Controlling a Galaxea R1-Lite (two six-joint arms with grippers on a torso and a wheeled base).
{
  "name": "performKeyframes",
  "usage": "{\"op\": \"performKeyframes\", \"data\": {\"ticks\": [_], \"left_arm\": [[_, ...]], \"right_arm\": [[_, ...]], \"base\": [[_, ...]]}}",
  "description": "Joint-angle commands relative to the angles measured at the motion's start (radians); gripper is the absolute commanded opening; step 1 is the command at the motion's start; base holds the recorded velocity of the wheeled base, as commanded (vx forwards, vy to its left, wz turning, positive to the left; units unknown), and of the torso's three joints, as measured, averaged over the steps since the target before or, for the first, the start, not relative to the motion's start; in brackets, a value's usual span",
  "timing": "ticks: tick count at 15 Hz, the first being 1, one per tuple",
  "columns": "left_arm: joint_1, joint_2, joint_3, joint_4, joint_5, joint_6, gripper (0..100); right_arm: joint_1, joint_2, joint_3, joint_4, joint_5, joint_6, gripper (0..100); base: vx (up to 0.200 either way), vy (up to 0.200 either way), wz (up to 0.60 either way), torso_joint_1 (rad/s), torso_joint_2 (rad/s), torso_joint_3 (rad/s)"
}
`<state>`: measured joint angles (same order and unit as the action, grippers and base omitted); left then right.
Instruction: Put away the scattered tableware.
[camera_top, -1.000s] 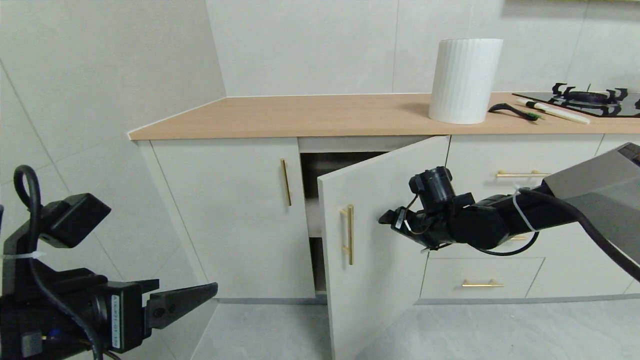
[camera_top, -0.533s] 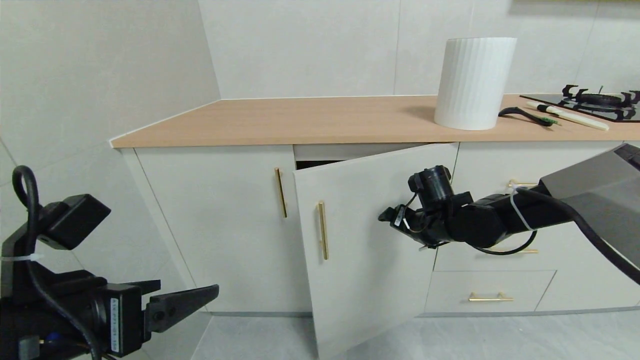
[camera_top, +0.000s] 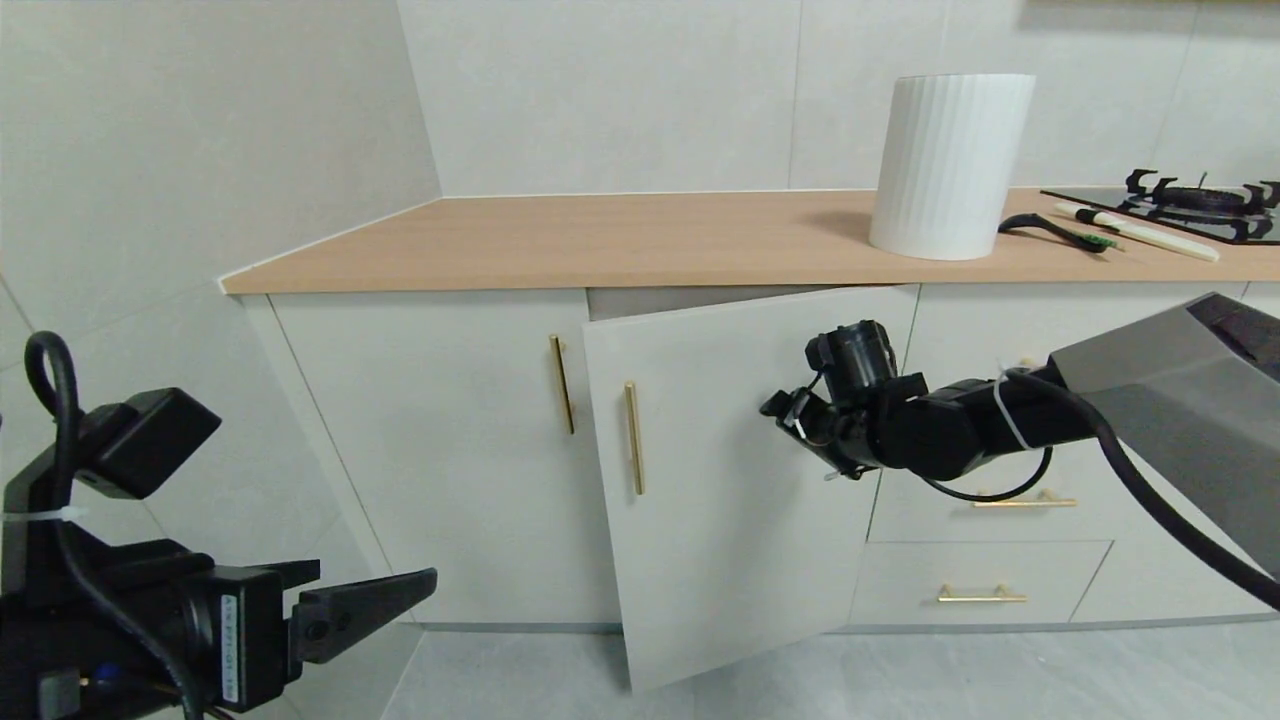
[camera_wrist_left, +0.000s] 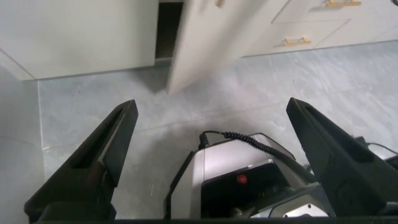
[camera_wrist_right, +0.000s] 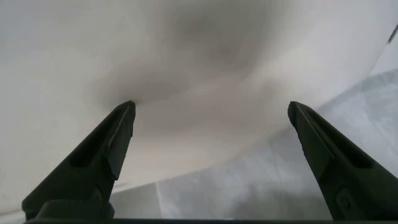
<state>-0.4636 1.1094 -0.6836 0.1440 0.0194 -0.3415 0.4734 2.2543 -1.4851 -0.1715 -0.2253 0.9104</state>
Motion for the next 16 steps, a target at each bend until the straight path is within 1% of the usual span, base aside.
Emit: {"op": "performKeyframes", "data": {"ticks": [1,5,12,16], "left_arm": [[0.0,0.001,-0.001,0.0,0.001,-0.001,100],[0.0,0.003,0.001,0.0,0.001,-0.001,100],[0.0,0.003,0.001,0.0,0.001,-0.001,100],[0.0,0.004,0.001,0.0,0.001,-0.001,100]], "right_arm": [[-0.012,0.039,-0.044,0.001,-0.016,0.025,100],[-0.065,0.097,-0.118,0.001,-0.075,0.041,100],[-0.088,0.123,-0.146,0.001,-0.078,0.05,100],[-0.102,0.148,-0.182,0.004,-0.108,0.054,100]], "base": [[0.0,0.0,0.0,0.0,0.0,0.0],[0.0,0.0,0.0,0.0,0.0,0.0],[0.0,0.0,0.0,0.0,0.0,0.0],[0.0,0.0,0.0,0.0,0.0,0.0]]}}
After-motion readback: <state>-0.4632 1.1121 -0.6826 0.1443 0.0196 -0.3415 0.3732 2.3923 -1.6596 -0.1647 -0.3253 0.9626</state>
